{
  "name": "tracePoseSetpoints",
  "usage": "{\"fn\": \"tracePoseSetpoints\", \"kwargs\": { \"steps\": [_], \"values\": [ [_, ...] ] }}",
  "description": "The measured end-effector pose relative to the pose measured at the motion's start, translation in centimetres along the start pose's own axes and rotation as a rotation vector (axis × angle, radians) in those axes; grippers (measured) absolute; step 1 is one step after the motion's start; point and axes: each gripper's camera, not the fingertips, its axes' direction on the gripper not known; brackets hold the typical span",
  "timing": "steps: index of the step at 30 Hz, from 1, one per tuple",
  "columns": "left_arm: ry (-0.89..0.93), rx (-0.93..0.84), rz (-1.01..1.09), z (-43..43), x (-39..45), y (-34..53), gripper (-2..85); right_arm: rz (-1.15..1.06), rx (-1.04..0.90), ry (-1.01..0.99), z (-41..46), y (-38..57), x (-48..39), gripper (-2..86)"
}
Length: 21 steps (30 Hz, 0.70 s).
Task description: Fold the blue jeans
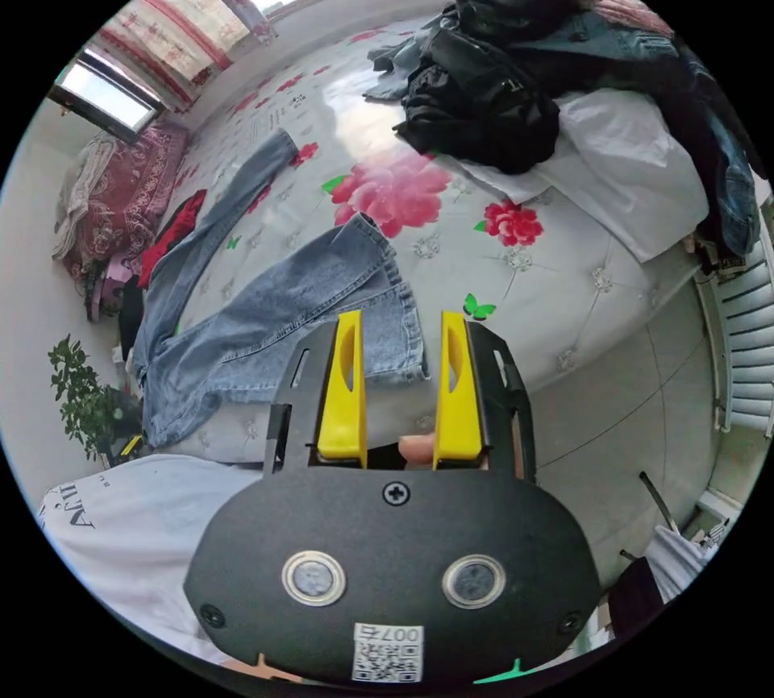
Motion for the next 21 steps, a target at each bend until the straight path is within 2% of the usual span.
{"fn": "tracePoseSetpoints", "kwargs": {
  "steps": [3,6,8,11,14,15,18,21],
  "values": [
    [-0.040,0.041,-0.082,-3.3,0.3,1.9,-0.9,-0.046,-0.106,-0.016,4.1,-0.7,0.0,9.3],
    [0.099,0.121,-0.124,-5.7,1.1,2.9,-0.9,-0.131,-0.219,0.060,7.7,-1.1,-1.3,8.9],
    [0.209,0.112,-0.137,-5.7,3.1,1.9,-0.8,-0.260,-0.206,0.236,8.2,-1.0,-3.1,7.2],
    [0.248,0.043,-0.136,-3.8,6.4,-0.1,-0.7,-0.401,-0.226,0.188,6.1,-2.2,-3.9,5.6],
    [0.289,-0.084,-0.135,-2.1,8.9,-1.1,-0.8,-0.355,0.019,0.020,-2.9,-3.5,-1.4,4.8],
    [0.297,-0.102,-0.121,-1.9,9.5,-1.1,-0.8,-0.347,0.043,0.020,-4.2,-3.6,-0.9,4.8],
    [0.348,-0.077,-0.005,-2.9,12.9,0.6,-0.9,-0.359,0.096,0.195,-6.4,-3.2,1.4,5.4],
    [0.249,-0.085,0.028,-4.3,15.1,2.3,-0.9,-0.172,0.025,0.331,-3.5,-3.5,5.8,6.6]
  ]
}}
